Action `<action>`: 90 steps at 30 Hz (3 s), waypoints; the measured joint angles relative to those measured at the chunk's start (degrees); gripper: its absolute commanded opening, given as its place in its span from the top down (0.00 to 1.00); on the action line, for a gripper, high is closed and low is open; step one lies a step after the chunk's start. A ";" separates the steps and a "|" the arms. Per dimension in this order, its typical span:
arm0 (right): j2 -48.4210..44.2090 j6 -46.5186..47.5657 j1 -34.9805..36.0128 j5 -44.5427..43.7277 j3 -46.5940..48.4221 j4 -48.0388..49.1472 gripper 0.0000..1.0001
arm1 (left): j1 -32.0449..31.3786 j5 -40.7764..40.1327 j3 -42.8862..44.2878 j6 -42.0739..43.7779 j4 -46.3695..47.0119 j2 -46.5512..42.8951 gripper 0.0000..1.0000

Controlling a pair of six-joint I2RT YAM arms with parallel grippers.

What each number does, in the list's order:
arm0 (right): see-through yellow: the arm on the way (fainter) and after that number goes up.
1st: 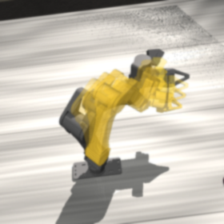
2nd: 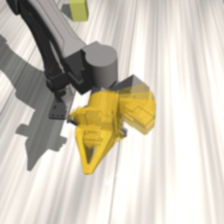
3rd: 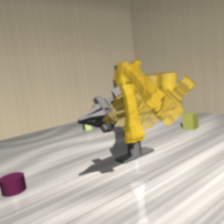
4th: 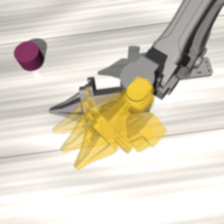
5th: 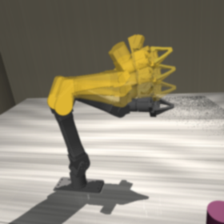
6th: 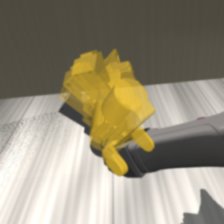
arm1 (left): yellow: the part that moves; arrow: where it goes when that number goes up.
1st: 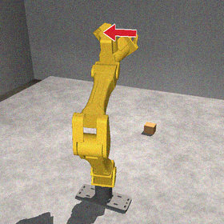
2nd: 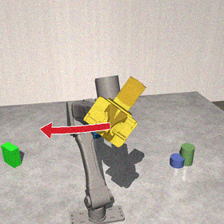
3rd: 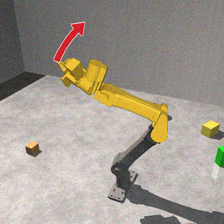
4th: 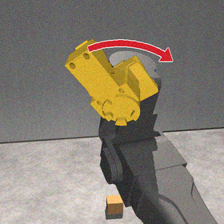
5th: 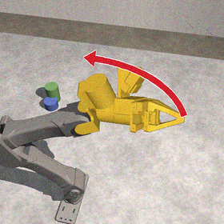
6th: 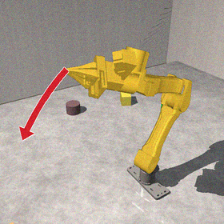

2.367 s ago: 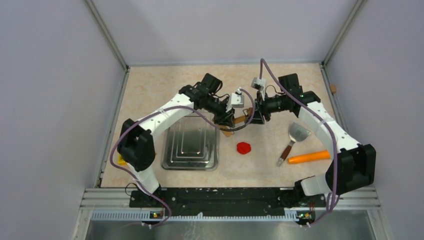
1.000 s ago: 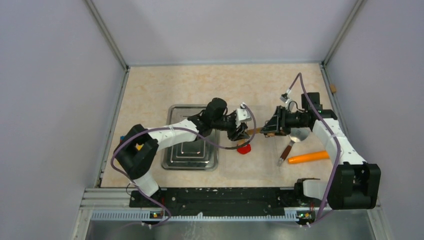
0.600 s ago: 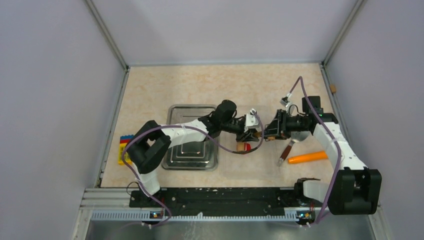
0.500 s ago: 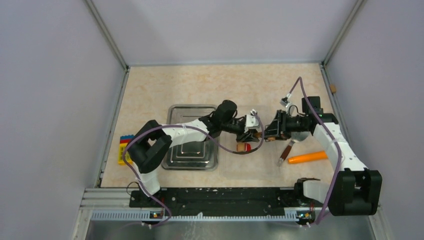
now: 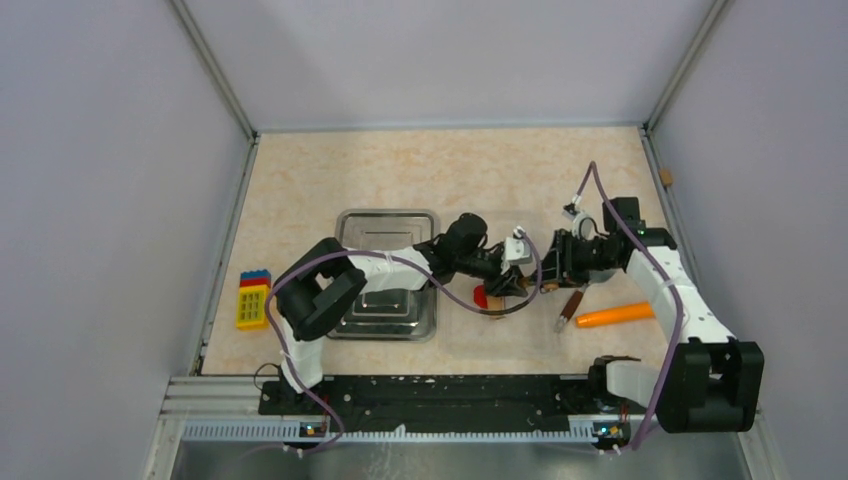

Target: Roll out the dumpling wrappers from the dough

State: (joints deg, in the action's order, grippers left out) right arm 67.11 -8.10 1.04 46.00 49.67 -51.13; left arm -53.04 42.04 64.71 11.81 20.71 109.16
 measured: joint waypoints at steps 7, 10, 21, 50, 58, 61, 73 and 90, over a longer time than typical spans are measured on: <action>1.20 -1.51 0.07 -4.00 -5.16 5.66 1.00 | -0.09 -1.92 -2.67 -0.02 2.40 1.60 1.00; 3.32 -2.45 0.46 -5.40 -6.10 6.80 1.00 | 0.07 -2.45 -4.57 -0.52 4.85 1.81 1.00; 8.55 -4.17 5.95 -9.09 -6.10 10.10 1.00 | 2.19 -1.79 -10.78 -2.10 10.78 1.70 1.00; 7.58 -0.92 5.42 -9.31 9.77 1.20 1.00 | 2.23 -6.95 -5.44 -12.90 8.61 -2.29 1.00; 8.04 0.31 6.47 -16.37 6.47 3.41 1.00 | 1.25 -6.95 -7.48 -12.83 22.12 4.98 1.00; 8.02 0.59 6.45 -17.51 6.47 3.39 1.00 | 0.81 -7.08 -8.13 -12.41 27.08 6.69 1.00; 7.87 1.11 5.62 -21.66 6.71 3.52 1.00 | 0.55 -6.82 -5.95 -13.88 36.24 12.63 1.00; 5.18 1.05 4.66 -26.75 6.73 4.59 1.00 | 0.24 -6.54 0.07 -13.57 38.60 17.49 1.00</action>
State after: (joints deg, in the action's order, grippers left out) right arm 72.29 -7.05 5.69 19.25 56.40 -46.54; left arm -52.80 35.51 64.77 -1.76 59.31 126.65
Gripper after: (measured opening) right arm 0.364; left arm 0.325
